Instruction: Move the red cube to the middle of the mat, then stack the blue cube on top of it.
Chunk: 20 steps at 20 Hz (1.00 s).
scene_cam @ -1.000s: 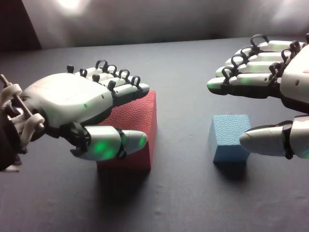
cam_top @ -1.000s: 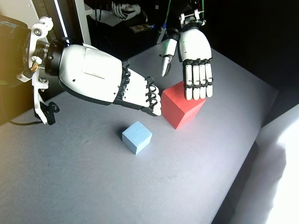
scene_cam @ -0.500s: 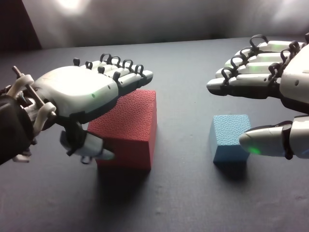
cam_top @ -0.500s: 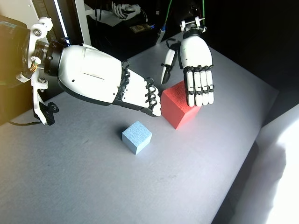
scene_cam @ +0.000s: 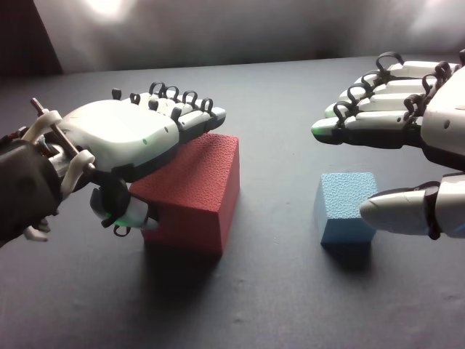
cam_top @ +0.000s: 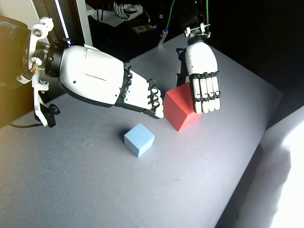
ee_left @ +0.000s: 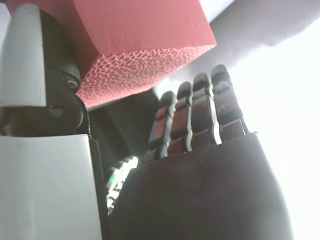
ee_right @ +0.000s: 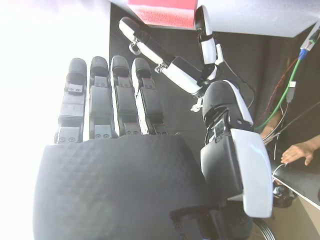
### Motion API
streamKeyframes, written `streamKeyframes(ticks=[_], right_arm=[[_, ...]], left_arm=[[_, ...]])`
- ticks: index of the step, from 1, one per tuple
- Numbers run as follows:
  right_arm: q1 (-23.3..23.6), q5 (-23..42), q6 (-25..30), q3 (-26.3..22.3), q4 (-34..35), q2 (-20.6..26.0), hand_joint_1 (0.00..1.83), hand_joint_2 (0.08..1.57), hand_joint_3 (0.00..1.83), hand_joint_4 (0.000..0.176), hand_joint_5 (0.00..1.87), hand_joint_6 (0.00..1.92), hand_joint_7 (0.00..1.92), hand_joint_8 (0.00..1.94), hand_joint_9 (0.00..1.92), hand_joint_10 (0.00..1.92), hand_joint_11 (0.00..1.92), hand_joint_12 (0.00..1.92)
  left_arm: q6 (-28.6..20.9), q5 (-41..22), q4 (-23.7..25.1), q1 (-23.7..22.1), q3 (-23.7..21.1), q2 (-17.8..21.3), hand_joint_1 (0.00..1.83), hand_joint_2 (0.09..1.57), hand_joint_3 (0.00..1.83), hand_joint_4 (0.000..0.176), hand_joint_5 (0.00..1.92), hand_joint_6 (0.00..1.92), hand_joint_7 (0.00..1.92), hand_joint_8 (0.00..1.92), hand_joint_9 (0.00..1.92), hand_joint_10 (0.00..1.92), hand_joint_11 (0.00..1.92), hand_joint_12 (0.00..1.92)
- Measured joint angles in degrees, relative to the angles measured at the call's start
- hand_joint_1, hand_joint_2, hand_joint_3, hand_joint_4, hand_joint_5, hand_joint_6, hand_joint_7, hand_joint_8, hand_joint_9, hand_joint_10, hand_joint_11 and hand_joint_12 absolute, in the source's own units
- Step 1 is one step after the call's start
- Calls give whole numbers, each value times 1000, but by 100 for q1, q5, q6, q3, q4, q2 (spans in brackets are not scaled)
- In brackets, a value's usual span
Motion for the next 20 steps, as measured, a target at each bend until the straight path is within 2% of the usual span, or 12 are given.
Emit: streamKeyframes(ticks=[2, 4, 5, 7, 8, 9, 15, 16, 20], right_arm=[[-2, -2, 0, 0, 0, 0, 0, 1276, 0, 0, 197, 2, 160, 2, 140, 1, 0, 289], [0, 0, 0, 0, 0, 0, 0, 1294, 1, 0, 288, 4, 255, 6, 224, 9, 0, 512], [-2, -2, 0, 0, -2, 0, 0, 1299, 2, 0, 305, 5, 270, 6, 237, 9, 0, 541], [-2, -4, 0, 0, 0, 2, 0, 1299, 2, 0, 305, 5, 270, 6, 237, 9, 0, 541], [-2, 0, 0, 0, 0, 0, 0, 1280, 0, 0, 253, 0, 232, 4, 209, 3, 0, 480], [-2, -2, 0, 0, -2, 0, 0, 1277, 0, 0, 203, 1, 168, 3, 138, 4, 0, 281], [0, -4, -31, 0, 0, 0, 0, 1282, 1, 0, 233, 8, 193, 6, 165, 7, 0, 363], [0, 4, -44, 0, 0, 0, 0, 1286, 1, 0, 276, 3, 238, 2, 208, 5, 0, 465], [0, -7, -61, 0, 0, 4, 0, 1280, 0, 0, 246, 3, 211, 1, 179, 1, 0, 385]], left_arm=[[4, 76, 0, -11, 90, -31, 1374, 926, 0, 0, 0, 0, 0, 0, 0, 0, 0, 0], [37, 157, 7, -17, 166, -66, 1316, 938, 1, 0, 0, 0, 0, 0, 0, 0, 0, 0], [42, 236, 61, -22, 214, -70, 1311, 936, 0, 0, 0, 0, 0, 0, 0, 0, 0, 0], [44, 422, 144, -52, 319, -101, 1311, 936, 0, 0, 0, 0, 0, 0, 0, 0, 0, 0], [44, 474, 160, -52, 352, -129, 1356, 933, 0, 0, 0, 0, 0, 0, 0, 0, 0, 0], [44, 546, 205, -52, 358, -151, 1374, 939, 2, 0, 0, 0, 0, 0, 0, 0, 0, 0], [39, 723, 306, -74, 498, -273, 1341, 954, 7, 0, 0, 0, 0, 0, 0, 0, 0, 0], [39, 750, 297, -74, 498, -284, 1345, 940, 0, 0, 0, 0, 0, 0, 0, 0, 0, 0], [39, 728, 256, -46, 498, -341, 1347, 946, 3, 0, 0, 0, 0, 0, 0, 0, 0, 0]])
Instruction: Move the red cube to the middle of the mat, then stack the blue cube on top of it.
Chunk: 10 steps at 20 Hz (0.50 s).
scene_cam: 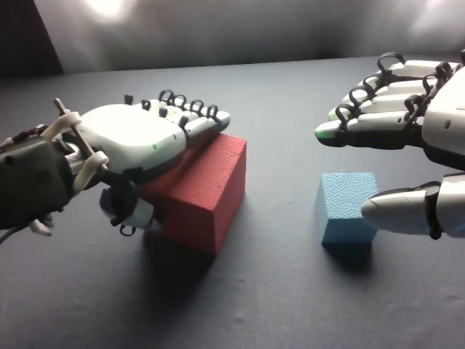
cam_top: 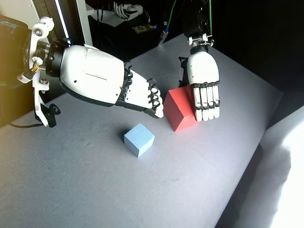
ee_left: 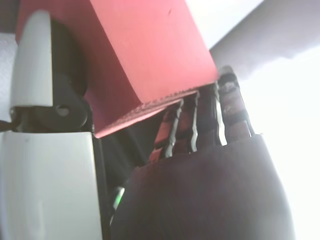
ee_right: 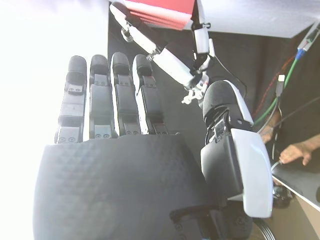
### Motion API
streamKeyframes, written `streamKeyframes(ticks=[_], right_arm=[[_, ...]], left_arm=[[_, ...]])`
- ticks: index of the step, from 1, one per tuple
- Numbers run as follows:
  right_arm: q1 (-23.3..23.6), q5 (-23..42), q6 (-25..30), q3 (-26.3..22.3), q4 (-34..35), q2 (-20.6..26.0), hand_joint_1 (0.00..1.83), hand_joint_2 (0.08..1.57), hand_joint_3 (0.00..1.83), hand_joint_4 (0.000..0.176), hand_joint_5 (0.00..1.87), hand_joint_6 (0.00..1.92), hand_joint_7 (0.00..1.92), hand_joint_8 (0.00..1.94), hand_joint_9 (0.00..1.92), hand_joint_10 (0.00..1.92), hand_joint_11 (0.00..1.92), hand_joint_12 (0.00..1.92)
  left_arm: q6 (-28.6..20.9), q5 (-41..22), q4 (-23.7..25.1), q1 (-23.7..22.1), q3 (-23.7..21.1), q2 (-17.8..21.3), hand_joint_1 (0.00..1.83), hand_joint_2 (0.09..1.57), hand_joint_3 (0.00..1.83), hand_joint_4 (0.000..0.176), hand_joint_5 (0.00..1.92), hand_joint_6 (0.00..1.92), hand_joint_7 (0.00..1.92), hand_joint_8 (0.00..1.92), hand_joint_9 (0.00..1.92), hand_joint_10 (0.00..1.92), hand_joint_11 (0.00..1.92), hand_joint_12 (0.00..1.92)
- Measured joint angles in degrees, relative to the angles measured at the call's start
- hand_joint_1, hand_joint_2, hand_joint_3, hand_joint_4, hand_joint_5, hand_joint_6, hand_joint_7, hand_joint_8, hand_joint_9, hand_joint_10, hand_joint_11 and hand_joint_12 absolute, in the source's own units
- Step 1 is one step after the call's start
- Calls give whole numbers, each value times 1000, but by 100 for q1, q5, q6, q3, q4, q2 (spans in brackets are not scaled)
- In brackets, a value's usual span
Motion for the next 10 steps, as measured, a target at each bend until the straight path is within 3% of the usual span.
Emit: streamKeyframes(ticks=[1, 2, 6, 8, 10], right_arm=[[0, 15, 0, 0, 0, 0, 0, 1279, 0, 0, 211, 3, 174, 3, 139, 2, 0, 281], [0, 15, 0, 0, -2, 2, 0, 1280, 0, 0, 243, 2, 210, 3, 171, 5, 0, 364], [0, 9, -59, 0, 0, 0, 0, 1279, 0, 0, 227, 2, 195, 4, 164, 4, 0, 348], [-2, 2, -1137, -17, 769, -11, 0, 1282, 1, 0, 246, 5, 213, 5, 187, 8, 0, 422], [-9, -20, -1670, -28, 1362, 2, 0, 1284, 1, 0, 249, 2, 215, 2, 186, 4, 0, 416]], left_arm=[[2, 48, 4, 0, 0, -11, 1323, 967, 11, 0, 0, 0, 0, 0, 0, 0, 0, 0], [2, 63, 4, 0, 0, -11, 1321, 970, 12, 0, 0, 0, 0, 0, 0, 0, 0, 0], [4, 57, -4, -7, -2, -11, 1341, 970, 6, 0, 0, 0, 0, 0, 0, 0, 0, 0], [7, 59, -22, -4, -37, 13, 1347, 968, 4, 0, 0, 0, 0, 0, 0, 0, 0, 0], [7, 57, -44, -4, -81, 52, 1343, 966, 2, 0, 0, 0, 0, 0, 0, 0, 0, 0]])
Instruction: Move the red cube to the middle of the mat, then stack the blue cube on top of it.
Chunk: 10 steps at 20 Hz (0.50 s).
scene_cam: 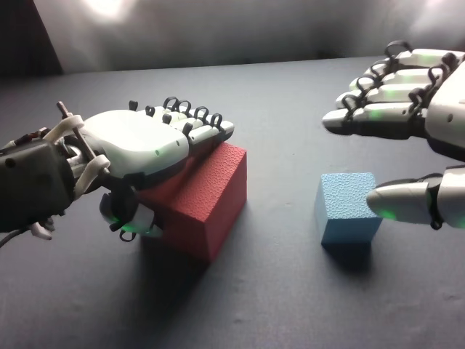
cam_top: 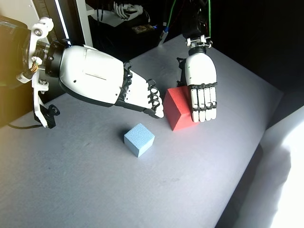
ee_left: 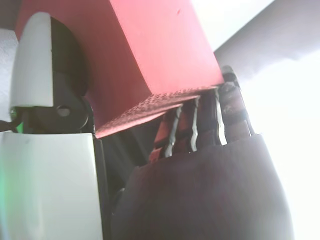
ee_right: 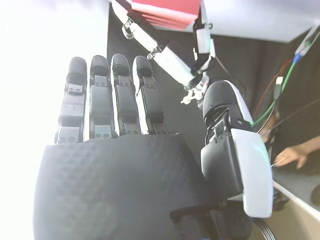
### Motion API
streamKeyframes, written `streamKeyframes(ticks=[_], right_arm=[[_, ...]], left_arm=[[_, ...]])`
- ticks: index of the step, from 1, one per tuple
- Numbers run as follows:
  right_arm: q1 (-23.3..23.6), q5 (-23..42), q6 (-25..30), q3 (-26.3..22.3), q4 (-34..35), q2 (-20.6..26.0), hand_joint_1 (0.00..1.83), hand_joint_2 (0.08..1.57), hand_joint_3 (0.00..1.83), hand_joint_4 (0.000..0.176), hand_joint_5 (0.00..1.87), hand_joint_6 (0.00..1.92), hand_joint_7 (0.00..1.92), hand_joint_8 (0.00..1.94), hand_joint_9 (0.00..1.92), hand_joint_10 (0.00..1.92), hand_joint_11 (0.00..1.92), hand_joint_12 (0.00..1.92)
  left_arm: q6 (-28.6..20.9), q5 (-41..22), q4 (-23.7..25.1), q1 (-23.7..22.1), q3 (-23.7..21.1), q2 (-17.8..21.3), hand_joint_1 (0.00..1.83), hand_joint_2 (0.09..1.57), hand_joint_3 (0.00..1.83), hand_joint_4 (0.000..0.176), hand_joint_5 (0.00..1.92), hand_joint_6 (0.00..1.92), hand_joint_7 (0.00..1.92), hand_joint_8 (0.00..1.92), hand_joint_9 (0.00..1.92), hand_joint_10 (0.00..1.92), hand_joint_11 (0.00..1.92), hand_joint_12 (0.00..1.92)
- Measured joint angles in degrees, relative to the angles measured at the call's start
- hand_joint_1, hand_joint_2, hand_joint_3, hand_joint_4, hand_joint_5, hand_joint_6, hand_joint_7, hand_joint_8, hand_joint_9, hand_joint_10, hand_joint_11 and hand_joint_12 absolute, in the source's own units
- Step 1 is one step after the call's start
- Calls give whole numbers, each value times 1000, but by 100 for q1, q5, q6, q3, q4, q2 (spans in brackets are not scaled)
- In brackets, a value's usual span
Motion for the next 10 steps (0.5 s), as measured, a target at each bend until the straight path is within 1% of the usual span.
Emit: streamKeyframes(ticks=[1, 2, 3, 5, 6, 8, 10], right_arm=[[-33, 4, -334, -46, 380, 15, 0, 1281, 0, 0, 243, 0, 209, 0, 181, 1, 0, 413], [-55, -17, -730, -103, 791, 17, 0, 1281, 0, 0, 262, 5, 233, 6, 201, 7, 0, 449], [-149, 22, -837, -151, 890, 17, 0, 1281, 0, 0, 258, 2, 230, 2, 202, 5, 0, 438], [-433, -4, -850, -201, 1147, 35, 0, 1279, 0, 0, 254, 0, 229, 1, 208, 2, 0, 447], [-498, -144, -852, -199, 1237, 35, 0, 1283, 1, 0, 271, 4, 242, 4, 218, 5, 0, 471], [-483, -179, -855, -181, 1263, 59, 0, 1288, 2, 0, 270, 2, 255, 5, 230, 6, 0, 498], [-352, -107, -857, -177, 1274, 70, 0, 1280, 0, 0, 238, 1, 225, 1, 195, 5, 0, 389]], left_arm=[[0, 4, -2, -2, -2, 11, 1336, 976, 7, 0, 0, 0, 0, 0, 0, 0, 0, 0], [0, 2, -4, -7, -2, 11, 1342, 971, 4, 0, 0, 0, 0, 0, 0, 0, 0, 0], [2, 9, -17, -13, -2, 11, 1344, 972, 4, 0, 0, 0, 0, 0, 0, 0, 0, 0], [17, 28, -22, -35, -2, 11, 1309, 992, 12, 0, 0, 0, 0, 0, 0, 0, 0, 0], [26, 44, -28, -44, -2, 11, 1309, 986, 8, 0, 0, 0, 0, 0, 0, 0, 0, 0], [37, 57, -68, -50, -28, 48, 1327, 980, 4, 0, 0, 0, 0, 0, 0, 0, 0, 0], [37, 74, -92, -57, -44, 55, 1311, 991, 9, 0, 0, 0, 0, 0, 0, 0, 0, 0]])
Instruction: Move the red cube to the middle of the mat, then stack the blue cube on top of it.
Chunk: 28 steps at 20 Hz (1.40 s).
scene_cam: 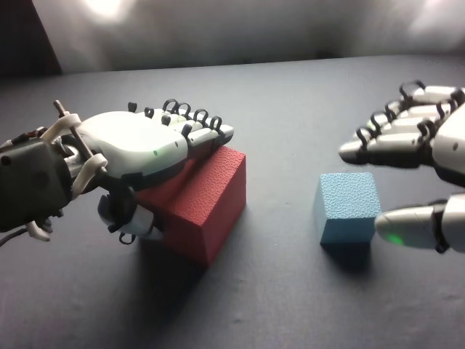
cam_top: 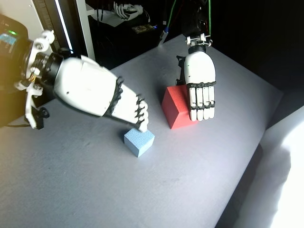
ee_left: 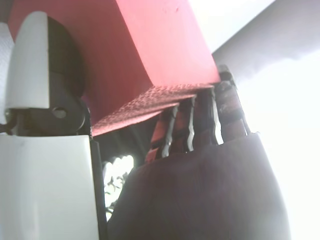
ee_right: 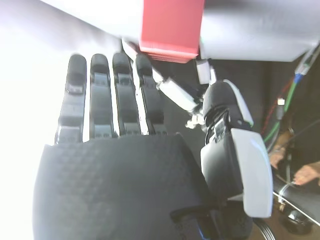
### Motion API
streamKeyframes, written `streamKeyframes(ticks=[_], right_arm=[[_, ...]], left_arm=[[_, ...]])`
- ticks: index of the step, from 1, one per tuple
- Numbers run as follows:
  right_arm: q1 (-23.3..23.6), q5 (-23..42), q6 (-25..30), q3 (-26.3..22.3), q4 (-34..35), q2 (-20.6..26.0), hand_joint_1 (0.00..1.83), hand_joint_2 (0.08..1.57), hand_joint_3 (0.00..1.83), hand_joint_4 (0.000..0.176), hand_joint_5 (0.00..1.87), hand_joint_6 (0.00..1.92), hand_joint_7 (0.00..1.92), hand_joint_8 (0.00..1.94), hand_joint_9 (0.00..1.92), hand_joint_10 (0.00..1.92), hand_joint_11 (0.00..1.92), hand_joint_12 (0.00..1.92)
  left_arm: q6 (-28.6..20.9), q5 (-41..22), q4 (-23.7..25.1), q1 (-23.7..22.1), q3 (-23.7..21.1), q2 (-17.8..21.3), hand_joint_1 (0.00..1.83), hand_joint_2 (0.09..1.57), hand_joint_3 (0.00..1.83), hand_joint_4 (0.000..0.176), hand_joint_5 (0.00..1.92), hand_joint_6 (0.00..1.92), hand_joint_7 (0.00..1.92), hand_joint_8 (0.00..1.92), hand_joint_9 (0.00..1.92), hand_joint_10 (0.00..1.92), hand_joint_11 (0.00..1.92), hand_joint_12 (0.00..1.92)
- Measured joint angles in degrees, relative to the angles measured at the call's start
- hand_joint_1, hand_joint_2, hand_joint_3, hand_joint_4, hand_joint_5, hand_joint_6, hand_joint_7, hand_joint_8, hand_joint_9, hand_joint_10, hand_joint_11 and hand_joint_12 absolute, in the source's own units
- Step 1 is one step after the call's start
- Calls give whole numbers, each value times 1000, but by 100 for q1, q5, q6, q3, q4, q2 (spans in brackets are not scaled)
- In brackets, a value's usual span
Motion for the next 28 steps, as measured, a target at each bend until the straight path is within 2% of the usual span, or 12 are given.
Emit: streamKeyframes(ticks=[2, 6, 9, 11, 12, 13, 14, 15, 16, 18, 22, 28], right_arm=[[66, 46, 0, -2, 94, -2, 0, 1283, 1, 0, 250, 3, 235, 2, 217, 9, 0, 474], [105, 4, -42, -11, 111, 0, 0, 1287, 2, 0, 281, 8, 250, 5, 224, 6, 0, 497], [105, 7, -197, -11, 111, -2, 0, 1286, 0, 0, 285, 3, 253, 2, 227, 3, 0, 498], [105, 11, -256, -13, 111, -2, 0, 1287, 0, 0, 271, 1, 249, 1, 220, 1, 0, 476], [105, 28, -306, -13, 114, -2, 0, 1284, 0, 0, 268, 1, 249, 1, 218, 0, 0, 455], [105, 55, -396, -15, 109, 0, 0, 1281, 0, 0, 253, 0, 240, 0, 209, 0, 0, 448], [105, 92, -422, -33, 114, 0, 0, 1282, 0, 0, 250, 0, 242, 1, 216, 2, 0, 478], [105, 107, -435, -37, 114, -2, 0, 1283, 0, 0, 263, 3, 256, 4, 232, 6, 0, 498], [105, 120, -448, -48, 114, -2, 0, 1284, 0, 0, 252, 2, 244, 3, 222, 1, 0, 467], [105, 131, -476, -48, 114, -7, 0, 1285, 0, 0, 232, 2, 229, 2, 202, 0, 0, 440], [155, 133, -498, -48, 118, -11, 0, 1291, 1, 0, 274, 8, 263, 5, 233, 5, 0, 507], [251, 175, -544, -48, 157, -13, 0, 1288, 0, 0, 256, 1, 237, 1, 213, 1, 0, 486]], left_arm=[[0, 13, -13, -4, 0, 0, 1326, 991, 7, 0, 31, 11, 5, 2, 0, 0, 0, 0], [4, 4, -37, -68, 0, 4, 1397, 1069, 7, 0, 283, 8, 240, 8, 211, 14, 107, 89], [223, 13, -280, -166, -13, 4, 1310, 1140, 0, 0, 535, 16, 561, 24, 519, 41, 46, 878], [564, 9, -656, -240, -61, 15, 1274, 1180, 2, 0, 690, 31, 689, 35, 632, 85, 84, 1091], [619, 7, -730, -245, -61, 15, 1306, 1218, 0, 0, 740, 26, 728, 1106, 685, 197, 119, 1221], [645, 15, -793, -289, -61, 15, 1221, 1258, 1, 0, 653, 1011, 758, 1472, 556, 587, 125, 1344], [684, 20, -874, -315, -68, 15, 1192, 1287, 0, 0, 638, 1220, 704, 1639, 454, 862, 122, 1365], [702, 39, -927, -337, -70, 15, 1183, 1284, 0, 0, 747, 1183, 594, 1721, 424, 946, 133, 1352], [793, 66, -1021, -378, -72, 15, 1172, 1309, 0, 0, 698, 1218, 572, 1796, 380, 1029, 117, 1381], [1106, 20, -1320, -505, -96, 15, 1170, 1311, 1, 0, 635, 1282, 628, 1759, 372, 1121, 142, 1410], [1351, -111, -1635, -640, -133, -9, 1183, 1288, 0, 0, 758, 1156, 575, 1764, 352, 1163, 125, 1449], [1764, -553, -2194, -673, -205, -57, 1180, 1298, 0, 0, 628, 1272, 674, 1711, 332, 1209, 137, 1471]])
